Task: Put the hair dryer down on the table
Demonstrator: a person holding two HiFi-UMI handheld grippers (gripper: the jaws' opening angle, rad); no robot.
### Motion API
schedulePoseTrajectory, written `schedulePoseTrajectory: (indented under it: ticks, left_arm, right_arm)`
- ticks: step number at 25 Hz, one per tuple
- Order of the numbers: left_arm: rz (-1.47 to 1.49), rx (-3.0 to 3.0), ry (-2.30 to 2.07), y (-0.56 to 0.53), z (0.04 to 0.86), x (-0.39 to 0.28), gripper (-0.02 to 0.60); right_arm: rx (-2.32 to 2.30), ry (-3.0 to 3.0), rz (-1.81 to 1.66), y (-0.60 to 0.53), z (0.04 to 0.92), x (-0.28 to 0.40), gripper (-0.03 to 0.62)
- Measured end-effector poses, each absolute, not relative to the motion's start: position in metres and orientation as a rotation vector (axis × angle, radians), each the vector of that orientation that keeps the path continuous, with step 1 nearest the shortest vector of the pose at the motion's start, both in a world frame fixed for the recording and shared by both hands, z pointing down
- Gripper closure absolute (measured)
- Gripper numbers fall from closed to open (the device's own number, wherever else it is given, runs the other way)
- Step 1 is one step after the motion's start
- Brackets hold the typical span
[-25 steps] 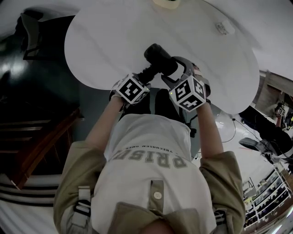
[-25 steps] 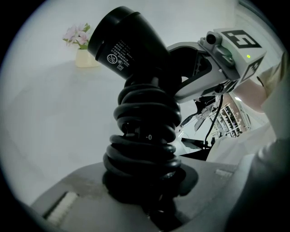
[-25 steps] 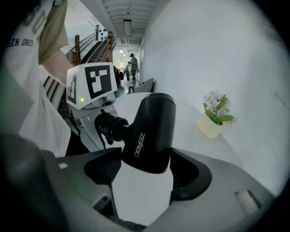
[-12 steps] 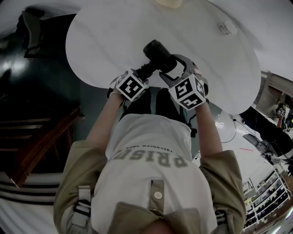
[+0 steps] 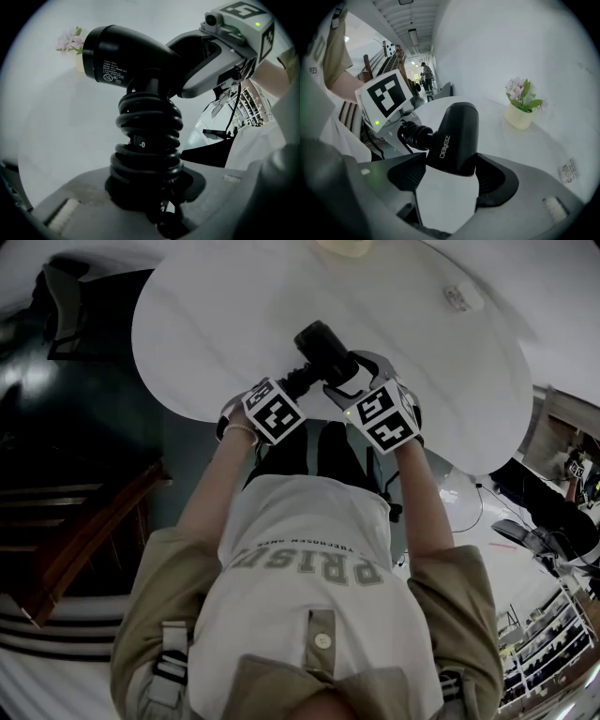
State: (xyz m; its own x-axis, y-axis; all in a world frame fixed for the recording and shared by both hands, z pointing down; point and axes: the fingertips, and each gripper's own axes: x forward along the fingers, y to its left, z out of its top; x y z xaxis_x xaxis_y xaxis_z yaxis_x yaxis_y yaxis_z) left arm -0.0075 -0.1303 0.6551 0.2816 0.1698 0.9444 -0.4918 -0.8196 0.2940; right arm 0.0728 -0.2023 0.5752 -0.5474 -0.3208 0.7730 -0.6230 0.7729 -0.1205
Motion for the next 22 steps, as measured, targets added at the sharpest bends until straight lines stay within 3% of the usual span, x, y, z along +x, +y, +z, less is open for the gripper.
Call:
schedulePoseTrajectory:
  ticks: [22]
  left_arm:
    - [1.649, 1.822, -0.137, -0.120, 0.671, -0.014, 0.449]
  right_arm:
    - [0.547, -2.071, 0.683, -0.205, 0.621, 0.071, 0.267]
